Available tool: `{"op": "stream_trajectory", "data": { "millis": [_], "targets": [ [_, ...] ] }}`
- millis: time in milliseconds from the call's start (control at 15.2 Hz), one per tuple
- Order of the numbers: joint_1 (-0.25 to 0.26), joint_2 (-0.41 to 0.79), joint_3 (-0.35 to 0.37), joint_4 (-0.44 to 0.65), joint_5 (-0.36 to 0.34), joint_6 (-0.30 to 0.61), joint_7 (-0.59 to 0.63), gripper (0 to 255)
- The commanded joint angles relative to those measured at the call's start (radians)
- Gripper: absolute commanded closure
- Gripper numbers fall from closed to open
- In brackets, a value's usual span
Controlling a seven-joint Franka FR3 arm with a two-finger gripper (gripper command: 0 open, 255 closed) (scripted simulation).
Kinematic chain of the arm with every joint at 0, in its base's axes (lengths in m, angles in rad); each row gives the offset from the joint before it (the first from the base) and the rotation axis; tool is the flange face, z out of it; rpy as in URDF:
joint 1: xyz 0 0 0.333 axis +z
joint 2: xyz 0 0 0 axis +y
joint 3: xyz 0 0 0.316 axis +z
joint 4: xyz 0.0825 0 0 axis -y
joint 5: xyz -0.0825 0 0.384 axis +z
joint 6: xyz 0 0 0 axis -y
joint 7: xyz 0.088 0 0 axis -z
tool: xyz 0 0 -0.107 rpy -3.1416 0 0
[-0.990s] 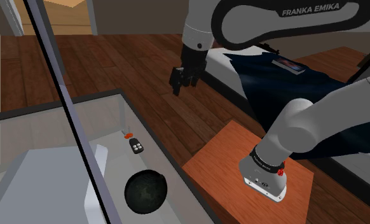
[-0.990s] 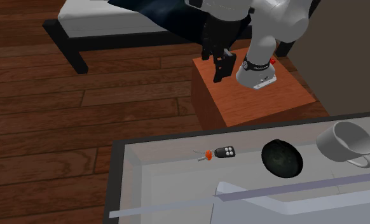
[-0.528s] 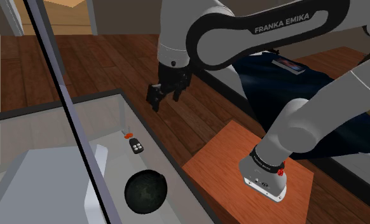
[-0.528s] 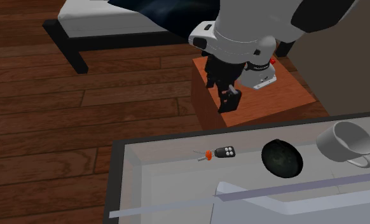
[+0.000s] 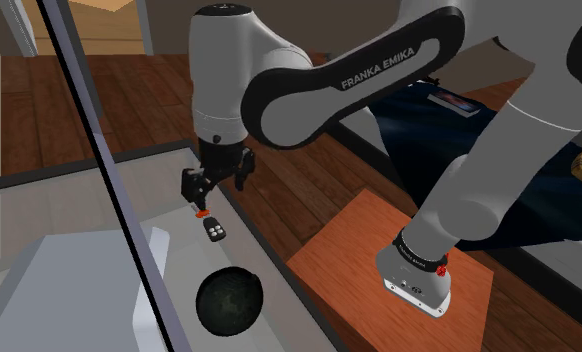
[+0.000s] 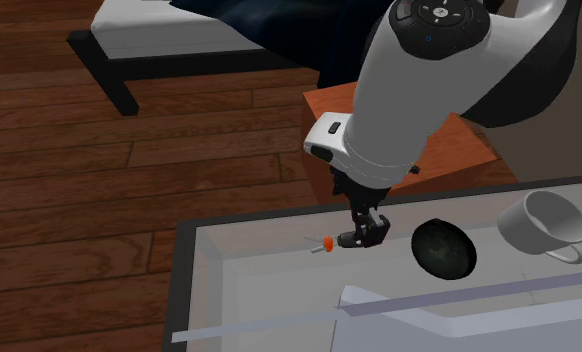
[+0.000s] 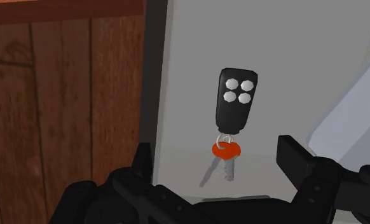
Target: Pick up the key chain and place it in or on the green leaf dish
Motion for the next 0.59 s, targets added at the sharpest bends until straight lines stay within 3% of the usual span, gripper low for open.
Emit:
{"op": "stream_trajectory", "data": {
  "millis": [0, 528],
  "targets": [
    [0.015, 0.084, 0.015, 0.048, -0.051, 0.017, 0.062, 0],
    [0.034, 0.165, 0.005, 0.023, -0.115, 0.105, 0.112, 0]
  ]
}}
